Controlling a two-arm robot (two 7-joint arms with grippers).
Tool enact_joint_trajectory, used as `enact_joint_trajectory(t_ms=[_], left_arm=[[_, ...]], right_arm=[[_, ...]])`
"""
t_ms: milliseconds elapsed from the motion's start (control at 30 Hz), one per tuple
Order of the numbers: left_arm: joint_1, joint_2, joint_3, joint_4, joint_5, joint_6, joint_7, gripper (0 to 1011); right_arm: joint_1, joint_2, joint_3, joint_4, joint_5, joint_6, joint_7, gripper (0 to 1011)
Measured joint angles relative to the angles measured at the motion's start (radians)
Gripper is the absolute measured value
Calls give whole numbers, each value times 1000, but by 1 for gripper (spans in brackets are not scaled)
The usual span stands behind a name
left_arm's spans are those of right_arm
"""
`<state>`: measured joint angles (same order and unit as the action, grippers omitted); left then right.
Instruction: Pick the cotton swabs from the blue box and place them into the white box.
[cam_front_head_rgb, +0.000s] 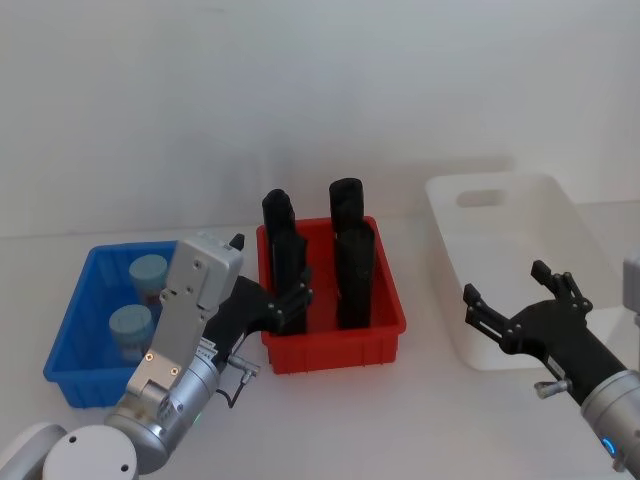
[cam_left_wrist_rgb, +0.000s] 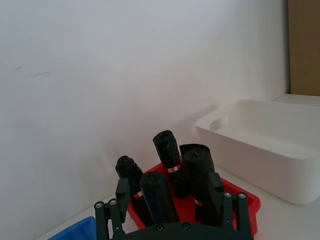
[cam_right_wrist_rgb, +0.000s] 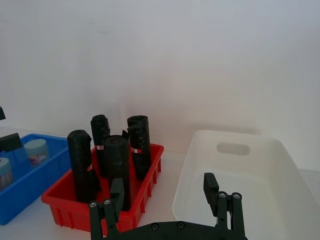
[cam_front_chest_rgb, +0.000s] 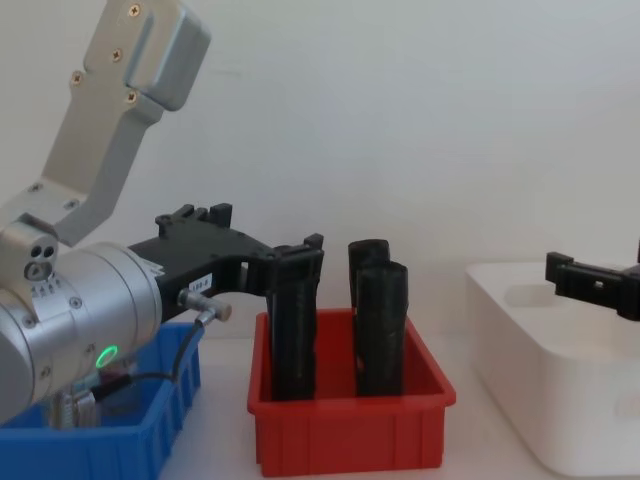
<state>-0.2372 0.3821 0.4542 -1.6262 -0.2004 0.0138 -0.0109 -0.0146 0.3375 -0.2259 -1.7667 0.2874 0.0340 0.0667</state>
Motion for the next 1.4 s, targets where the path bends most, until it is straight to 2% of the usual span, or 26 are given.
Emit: enact_joint_trajectory(t_ms=[700, 1100, 1400], left_arm=[[-7, -2, -8, 11, -13, 0, -11, 1000], [-29, 0, -39, 51, -80, 29, -36, 1000], [-47, 7, -76, 111, -158, 60, -38, 1000]], right_arm=[[0, 0, 0, 0, 0, 0, 0, 1002], [0, 0, 0, 0, 0, 0, 0, 1002], [0, 0, 0, 0, 0, 0, 0, 1002]])
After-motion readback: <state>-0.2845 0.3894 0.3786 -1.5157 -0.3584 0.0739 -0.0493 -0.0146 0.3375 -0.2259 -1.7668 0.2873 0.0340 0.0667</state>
